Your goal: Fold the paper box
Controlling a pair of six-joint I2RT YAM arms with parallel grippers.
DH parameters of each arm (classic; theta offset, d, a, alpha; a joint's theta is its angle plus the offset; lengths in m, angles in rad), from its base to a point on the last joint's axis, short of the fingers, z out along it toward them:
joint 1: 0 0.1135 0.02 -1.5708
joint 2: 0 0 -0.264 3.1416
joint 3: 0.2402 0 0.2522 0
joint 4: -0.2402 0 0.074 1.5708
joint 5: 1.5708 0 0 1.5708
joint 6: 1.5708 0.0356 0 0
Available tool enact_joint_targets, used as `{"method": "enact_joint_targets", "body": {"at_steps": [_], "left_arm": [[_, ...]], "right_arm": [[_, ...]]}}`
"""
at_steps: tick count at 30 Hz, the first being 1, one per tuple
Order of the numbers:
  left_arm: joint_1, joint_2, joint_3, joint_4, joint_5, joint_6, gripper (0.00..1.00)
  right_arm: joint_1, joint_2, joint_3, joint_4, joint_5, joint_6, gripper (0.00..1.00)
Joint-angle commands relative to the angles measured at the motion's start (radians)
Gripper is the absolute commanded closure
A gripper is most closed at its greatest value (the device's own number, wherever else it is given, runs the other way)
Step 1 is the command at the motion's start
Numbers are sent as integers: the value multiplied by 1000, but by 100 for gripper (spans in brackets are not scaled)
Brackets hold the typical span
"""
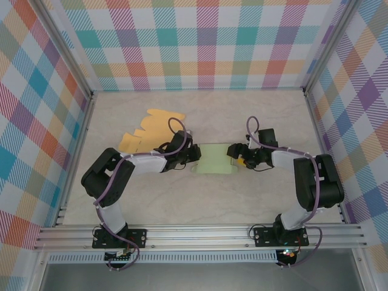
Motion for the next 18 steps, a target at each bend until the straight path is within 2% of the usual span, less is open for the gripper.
{"method": "enact_joint_targets", "body": {"at_steps": [1,7,11,13,18], "left_arm": [[22,21,-36,-34,33,-31,91],[22,19,-34,-24,50,-35,91],[22,7,-34,-16,56,-35,86],[23,-4,-35,-11,63,-30,81],[22,-65,-37,-1,70,-2,60]], "right_arm": [[-4,30,-25,123,-112,58,21],[-2,71,-54,269,-201,130,30],[-2,65,-71,311,-222,164,44],[-3,54,-74,307,-222,167,51],[-2,22,-70,241,-200,176,55]]}}
